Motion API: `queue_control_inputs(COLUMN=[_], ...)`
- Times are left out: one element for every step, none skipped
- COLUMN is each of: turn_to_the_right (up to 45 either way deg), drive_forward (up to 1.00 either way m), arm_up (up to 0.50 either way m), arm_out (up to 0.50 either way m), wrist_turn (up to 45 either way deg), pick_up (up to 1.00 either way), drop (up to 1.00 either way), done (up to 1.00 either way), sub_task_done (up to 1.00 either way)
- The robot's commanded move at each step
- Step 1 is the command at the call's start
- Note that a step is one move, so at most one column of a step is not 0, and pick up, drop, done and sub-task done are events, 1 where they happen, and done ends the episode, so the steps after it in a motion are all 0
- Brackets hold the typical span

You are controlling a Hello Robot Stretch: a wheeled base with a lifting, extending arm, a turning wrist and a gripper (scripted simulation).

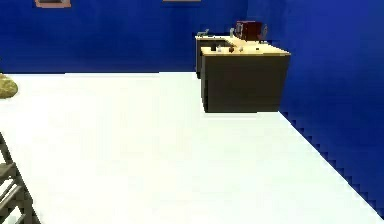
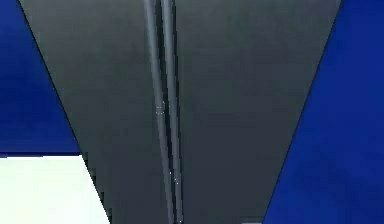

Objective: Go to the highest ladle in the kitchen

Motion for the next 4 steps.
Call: queue_control_inputs(turn_to_the_right=[9.0, 0.0, -24.0, 0.0], drive_forward=[0.0, 0.75, 0.0, 1.0], arm_up=[0.0, 0.0, 0.0, 0.0], arm_out=[0.0, 0.0, 0.0, 0.0], wrist_turn=[0.0, 0.0, 0.0, 0.0], pick_up=[0.0, 0.0, 0.0, 0.0], drop=[0.0, 0.0, 0.0, 0.0], done=[0.0, 0.0, 0.0, 0.0], sub_task_done=[0.0, 0.0, 0.0, 0.0])
